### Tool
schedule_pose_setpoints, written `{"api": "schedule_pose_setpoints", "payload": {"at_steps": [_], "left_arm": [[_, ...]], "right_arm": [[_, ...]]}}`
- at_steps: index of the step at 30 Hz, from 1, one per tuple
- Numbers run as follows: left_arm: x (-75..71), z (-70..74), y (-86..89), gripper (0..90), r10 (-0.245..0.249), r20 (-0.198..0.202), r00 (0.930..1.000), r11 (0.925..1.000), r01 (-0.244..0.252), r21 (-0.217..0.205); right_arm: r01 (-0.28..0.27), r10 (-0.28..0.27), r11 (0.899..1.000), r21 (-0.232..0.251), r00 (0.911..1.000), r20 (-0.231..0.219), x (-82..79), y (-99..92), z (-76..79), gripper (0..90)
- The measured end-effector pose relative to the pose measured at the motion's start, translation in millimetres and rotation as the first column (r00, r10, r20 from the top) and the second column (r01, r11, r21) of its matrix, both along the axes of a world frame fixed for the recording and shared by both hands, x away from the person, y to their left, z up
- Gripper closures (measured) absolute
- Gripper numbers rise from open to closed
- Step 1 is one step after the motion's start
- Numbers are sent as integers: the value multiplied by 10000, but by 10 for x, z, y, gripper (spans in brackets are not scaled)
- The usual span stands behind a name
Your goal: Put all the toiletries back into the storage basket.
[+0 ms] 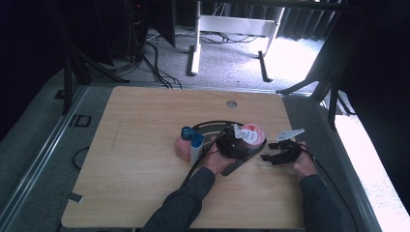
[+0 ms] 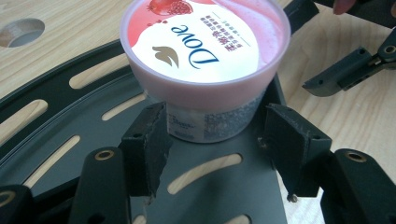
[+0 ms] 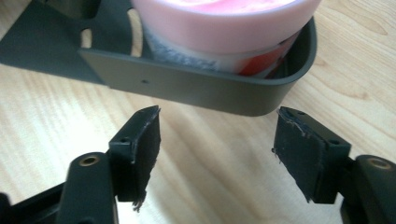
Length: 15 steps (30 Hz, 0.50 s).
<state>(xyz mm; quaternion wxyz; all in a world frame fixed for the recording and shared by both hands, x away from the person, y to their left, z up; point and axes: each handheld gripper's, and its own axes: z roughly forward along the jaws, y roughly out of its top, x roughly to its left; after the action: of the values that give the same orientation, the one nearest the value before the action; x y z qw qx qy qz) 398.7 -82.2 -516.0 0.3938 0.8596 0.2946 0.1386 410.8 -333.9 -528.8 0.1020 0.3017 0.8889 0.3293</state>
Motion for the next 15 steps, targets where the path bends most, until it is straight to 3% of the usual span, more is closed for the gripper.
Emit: {"api": "schedule_pose_setpoints", "payload": {"at_steps": [6,9,15], "left_arm": [[-60,48,18,419,37,50,10000,10000,-38,36],[-119,97,17,419,-84,99,9999,9999,84,66],[-181,146,46,423,-135,122,9998,9998,133,125]], "right_arm": [[21,-21,10000,-22,9998,182,-158,29,-11,329],[271,-280,9994,209,9987,437,-302,50,-27,343],[626,-636,9979,150,9952,750,-524,69,-83,350]]}}
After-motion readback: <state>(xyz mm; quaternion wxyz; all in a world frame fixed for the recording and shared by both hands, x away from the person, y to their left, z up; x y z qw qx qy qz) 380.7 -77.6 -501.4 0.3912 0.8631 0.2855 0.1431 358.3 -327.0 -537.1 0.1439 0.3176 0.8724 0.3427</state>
